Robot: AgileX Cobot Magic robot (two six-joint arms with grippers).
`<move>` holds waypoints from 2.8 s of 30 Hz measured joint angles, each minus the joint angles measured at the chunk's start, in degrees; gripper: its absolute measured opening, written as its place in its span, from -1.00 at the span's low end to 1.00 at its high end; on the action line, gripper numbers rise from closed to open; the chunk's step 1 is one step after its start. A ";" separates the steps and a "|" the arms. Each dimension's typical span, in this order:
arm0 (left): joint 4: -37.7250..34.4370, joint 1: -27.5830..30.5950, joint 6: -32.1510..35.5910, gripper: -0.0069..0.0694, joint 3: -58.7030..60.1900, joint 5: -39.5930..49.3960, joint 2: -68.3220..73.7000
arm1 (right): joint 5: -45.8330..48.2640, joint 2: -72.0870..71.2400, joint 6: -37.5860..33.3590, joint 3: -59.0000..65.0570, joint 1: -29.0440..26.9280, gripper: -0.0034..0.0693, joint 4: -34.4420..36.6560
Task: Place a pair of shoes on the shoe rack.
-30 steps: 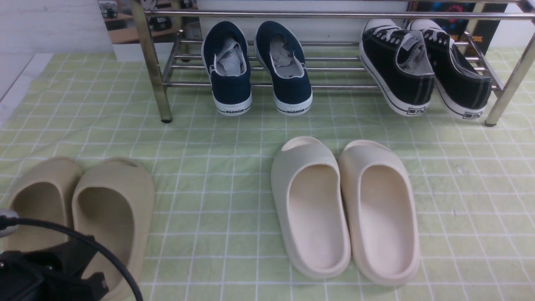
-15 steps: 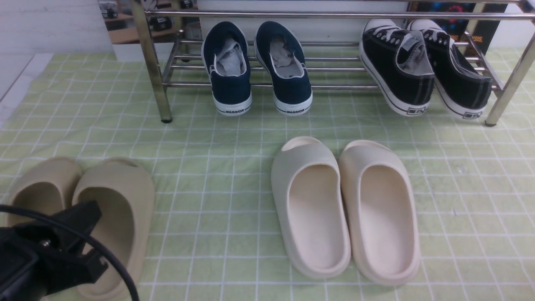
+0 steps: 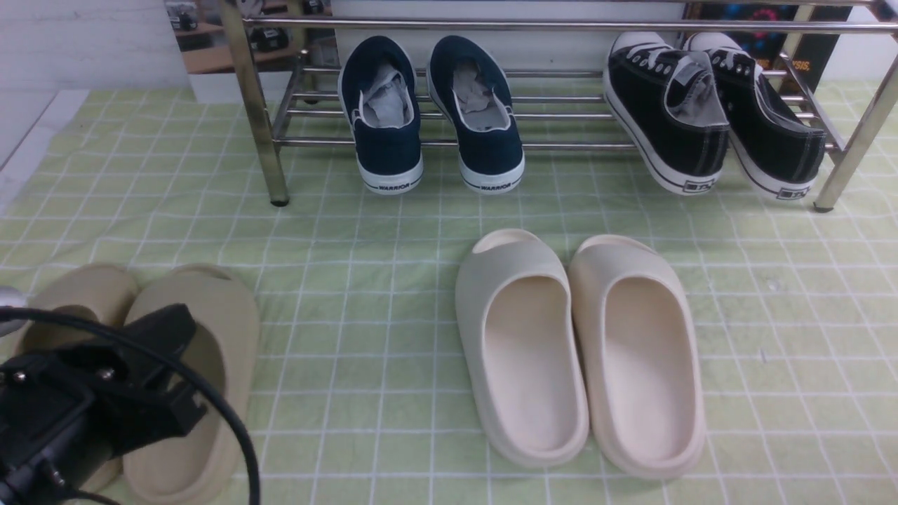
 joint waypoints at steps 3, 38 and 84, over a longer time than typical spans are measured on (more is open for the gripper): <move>0.06 0.00 -5.16 -0.85 -0.39 -0.48 3.23 | 0.00 0.00 0.00 0.00 0.00 -0.25 0.00; -9.70 -8.67 14.59 -0.85 -82.53 51.33 72.68 | 0.00 0.00 0.12 0.00 0.00 -0.25 0.00; -25.03 -10.90 28.73 -0.85 -89.76 35.00 81.09 | 0.00 0.00 0.12 0.00 0.00 -0.25 0.00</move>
